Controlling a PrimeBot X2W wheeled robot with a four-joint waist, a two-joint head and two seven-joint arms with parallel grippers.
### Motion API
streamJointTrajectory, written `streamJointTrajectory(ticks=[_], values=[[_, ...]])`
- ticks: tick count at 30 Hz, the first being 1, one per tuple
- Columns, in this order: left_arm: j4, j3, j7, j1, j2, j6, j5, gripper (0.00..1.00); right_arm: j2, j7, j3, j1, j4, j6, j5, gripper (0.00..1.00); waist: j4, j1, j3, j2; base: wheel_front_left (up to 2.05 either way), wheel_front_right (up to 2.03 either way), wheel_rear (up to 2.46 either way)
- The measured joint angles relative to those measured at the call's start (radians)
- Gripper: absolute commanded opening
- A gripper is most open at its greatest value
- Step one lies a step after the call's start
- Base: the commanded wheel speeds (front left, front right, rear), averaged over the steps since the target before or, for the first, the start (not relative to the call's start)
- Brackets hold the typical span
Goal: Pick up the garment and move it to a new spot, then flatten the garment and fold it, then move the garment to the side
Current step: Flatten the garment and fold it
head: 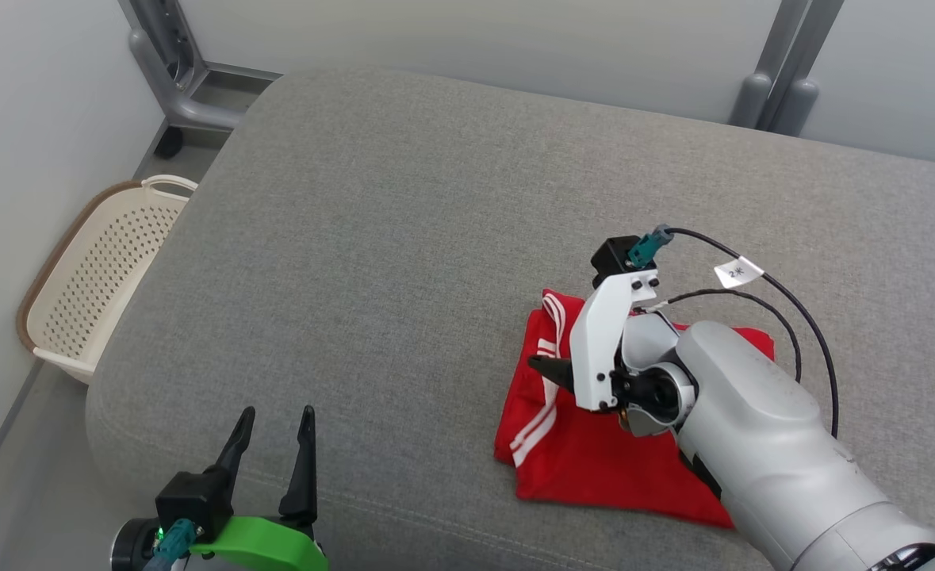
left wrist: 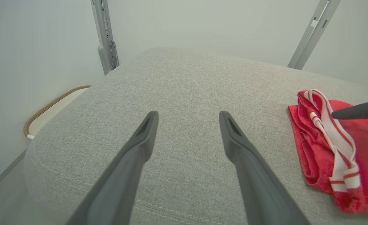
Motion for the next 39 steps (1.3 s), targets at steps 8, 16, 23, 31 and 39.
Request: streamJointTrajectory(ticks=[8, 16, 23, 31, 39], values=[[-0.003, 0.018, 0.000, 0.000, -0.001, 0.000, 0.001, 1.00, 0.002, -0.075, 0.012, -0.067, -0.022, 0.000, 0.043, 1.00, -0.027, 0.0000, -0.012, 0.0000, 0.00, 0.00, 0.00], [-0.010, 0.032, 0.000, 0.021, 0.002, 0.001, 0.003, 1.00, -0.040, -0.138, -0.150, -0.111, 0.087, 0.000, -0.082, 1.00, -0.062, 0.0000, -0.038, 0.0000, 0.00, 0.00, 0.00], [-0.032, 0.043, 0.000, 0.044, 0.002, 0.007, 0.007, 1.00, -0.121, -0.126, -0.284, -0.036, 0.103, 0.000, -0.175, 1.00, -0.106, 0.0000, -0.058, 0.0000, 0.00, 0.00, 0.00], [-0.046, 0.045, 0.000, 0.057, 0.001, 0.009, 0.007, 1.00, -0.117, -0.064, -0.446, 0.118, -0.028, 0.000, -0.254, 1.00, -0.159, 0.0000, -0.065, 0.0000, 0.00, 0.00, 0.00], [-0.042, 0.040, 0.000, 0.056, -0.001, 0.008, 0.007, 1.00, -0.023, 0.098, -0.600, 0.352, -0.382, 0.000, -0.340, 1.00, -0.182, 0.0000, -0.057, 0.0000, 0.00, 0.00, 0.00]])
